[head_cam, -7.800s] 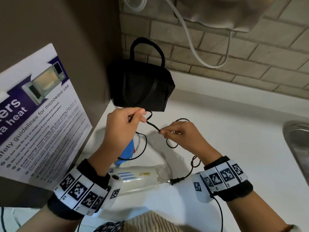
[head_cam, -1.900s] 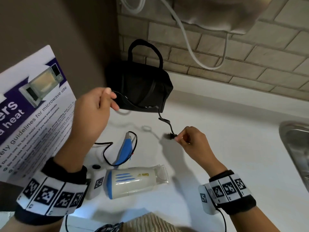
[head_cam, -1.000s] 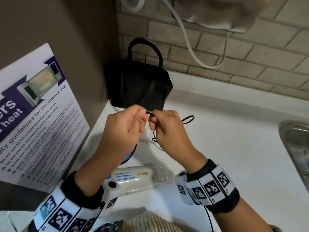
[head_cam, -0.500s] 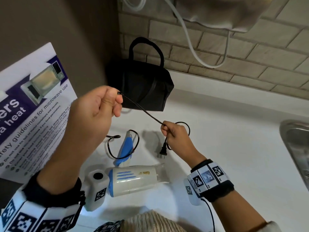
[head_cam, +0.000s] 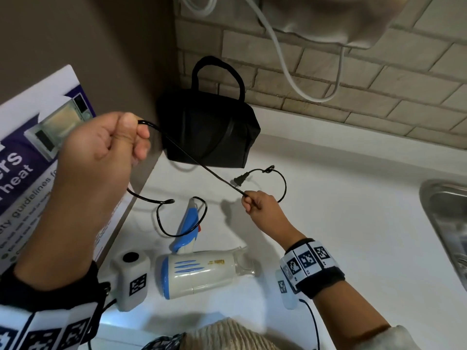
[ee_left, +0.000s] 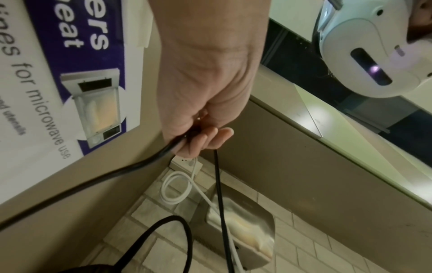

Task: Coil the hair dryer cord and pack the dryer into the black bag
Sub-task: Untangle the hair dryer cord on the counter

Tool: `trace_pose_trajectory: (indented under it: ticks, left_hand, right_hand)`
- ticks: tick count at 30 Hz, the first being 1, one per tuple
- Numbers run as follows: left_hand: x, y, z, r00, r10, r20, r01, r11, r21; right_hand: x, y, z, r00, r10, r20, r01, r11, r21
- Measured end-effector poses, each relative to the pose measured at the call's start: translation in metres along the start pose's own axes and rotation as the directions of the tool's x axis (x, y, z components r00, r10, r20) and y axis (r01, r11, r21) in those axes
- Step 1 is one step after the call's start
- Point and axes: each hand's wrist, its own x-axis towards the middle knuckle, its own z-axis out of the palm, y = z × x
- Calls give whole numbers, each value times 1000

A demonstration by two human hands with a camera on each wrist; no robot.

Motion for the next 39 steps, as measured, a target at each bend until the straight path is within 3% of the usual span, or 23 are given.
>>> trace_pose_trajectory:
  ticks: [3, 6, 12, 14, 17, 19, 24, 27, 30, 32, 35, 39]
  left_hand:
    - [0, -6, 0, 1000, -12, -27, 13, 999, 46]
    - [0, -19, 0, 1000, -23, 2, 22, 979, 202]
    - [-8, -66, 2, 946, -206, 251, 85, 903, 422]
    - [-12, -76, 12, 942, -212, 261, 30, 826, 563]
    - [-17, -79, 37, 917, -253, 307, -92, 615, 783]
    - [-23, -75, 56, 898, -176, 402, -251, 546, 799]
    - [-43, -57, 100, 773, 23, 634, -565, 480, 671]
    - [-40, -57, 108, 730, 165, 663, -632, 532, 563]
    - [-29, -56, 105, 741, 245, 625, -633, 564, 530]
    - [-21, -52, 102, 737, 216, 640, -626, 573, 528]
    - [-18, -55, 96, 773, 78, 629, -528, 629, 571]
    - [-11, -66, 85, 879, 57, 474, -374, 699, 609]
  right_hand:
    - [2, 0, 0, 1000, 14, -11, -14, 999, -42]
    - [-1, 3, -5, 996, 69, -49, -72, 995, -62]
    - [-7, 1, -30, 979, 165, -123, -162, 986, 37]
    - [-6, -4, -37, 972, 179, -151, -172, 983, 56]
    - [-5, -16, -44, 968, 178, -177, -178, 984, 16]
    - [-7, -26, -47, 972, 154, -179, -161, 986, -28]
    - [-19, -56, -42, 996, 54, -72, -62, 990, -127]
    - [-25, -69, -40, 1000, 21, -24, -24, 988, -150]
    - [-32, -74, -38, 995, -100, -11, 93, 954, -287]
    - [-35, -74, -37, 991, -135, 10, 131, 938, -321]
    - [-35, -70, -46, 990, -102, 95, 111, 990, -88]
    - [-36, -63, -59, 984, -130, 122, 118, 988, 95]
